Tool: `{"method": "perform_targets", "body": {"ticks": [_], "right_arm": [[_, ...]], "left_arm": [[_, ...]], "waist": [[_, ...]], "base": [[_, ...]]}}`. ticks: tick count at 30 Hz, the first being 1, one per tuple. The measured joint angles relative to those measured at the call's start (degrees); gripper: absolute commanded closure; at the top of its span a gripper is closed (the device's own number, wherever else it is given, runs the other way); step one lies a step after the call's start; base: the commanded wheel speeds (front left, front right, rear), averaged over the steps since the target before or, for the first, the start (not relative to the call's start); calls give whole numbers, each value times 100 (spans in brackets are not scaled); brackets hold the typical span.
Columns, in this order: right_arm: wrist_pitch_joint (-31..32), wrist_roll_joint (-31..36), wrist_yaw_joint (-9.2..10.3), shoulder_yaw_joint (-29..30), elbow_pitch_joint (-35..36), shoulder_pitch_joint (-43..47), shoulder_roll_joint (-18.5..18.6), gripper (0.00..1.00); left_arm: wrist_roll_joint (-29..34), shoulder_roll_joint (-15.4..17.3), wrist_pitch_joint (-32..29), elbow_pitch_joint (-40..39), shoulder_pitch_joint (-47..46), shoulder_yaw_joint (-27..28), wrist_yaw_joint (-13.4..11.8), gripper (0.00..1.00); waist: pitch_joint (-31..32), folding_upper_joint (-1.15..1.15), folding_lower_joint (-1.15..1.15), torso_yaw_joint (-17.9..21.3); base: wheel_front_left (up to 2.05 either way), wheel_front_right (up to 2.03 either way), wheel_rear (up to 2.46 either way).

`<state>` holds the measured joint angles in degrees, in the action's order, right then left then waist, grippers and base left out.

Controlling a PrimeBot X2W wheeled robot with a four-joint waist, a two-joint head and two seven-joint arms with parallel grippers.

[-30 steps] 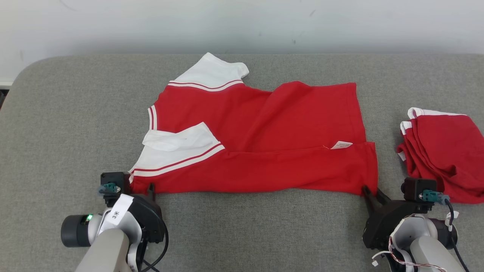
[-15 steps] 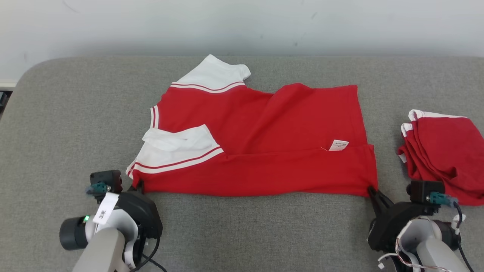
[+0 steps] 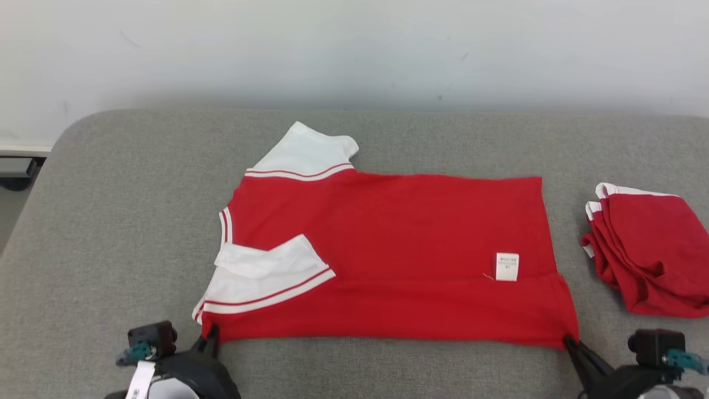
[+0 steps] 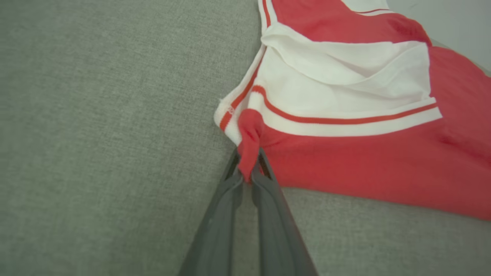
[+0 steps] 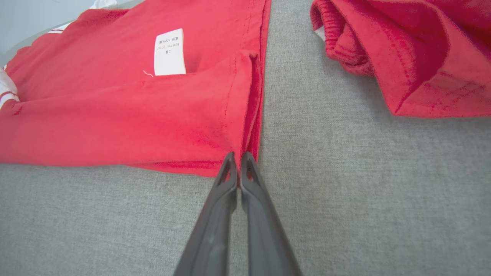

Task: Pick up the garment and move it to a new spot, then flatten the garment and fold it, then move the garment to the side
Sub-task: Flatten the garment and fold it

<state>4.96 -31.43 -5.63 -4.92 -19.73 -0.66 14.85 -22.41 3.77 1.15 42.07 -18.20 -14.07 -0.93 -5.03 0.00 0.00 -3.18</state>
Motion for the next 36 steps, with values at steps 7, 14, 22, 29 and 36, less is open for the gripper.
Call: {"method": "perform_targets", "body": {"ticks": [7, 14, 22, 29, 36], "right_arm": [[9, -298, -99, 0, 559, 849, 201, 100], [58, -543, -131, 66, 1107, 1344, 336, 100], [170, -1133, -152, 316, 1439, 2108, 558, 100], [410, -1448, -152, 250, 1593, 2168, 599, 100], [572, -1588, -152, 202, 1569, 2212, 668, 0]], "left_arm": [[-55, 11, 66, -345, 599, -54, 152, 100], [-119, 181, 90, -798, 1196, -7, 197, 100], [-119, 224, 3, -1321, 1582, -47, 198, 100], [-118, 263, -224, -1488, 1808, -127, 137, 100], [-115, 323, -368, -1621, 1806, -137, 92, 0]], "waist": [[180, 0, 0, -135], [319, 0, 0, -219], [388, 0, 0, -294], [345, 0, 0, -246], [304, 0, 0, -253]], "base": [[0, 0, 0], [0, 0, 0], [0, 0, 0], [0, 0, 0], [0, 0, 0]]}}
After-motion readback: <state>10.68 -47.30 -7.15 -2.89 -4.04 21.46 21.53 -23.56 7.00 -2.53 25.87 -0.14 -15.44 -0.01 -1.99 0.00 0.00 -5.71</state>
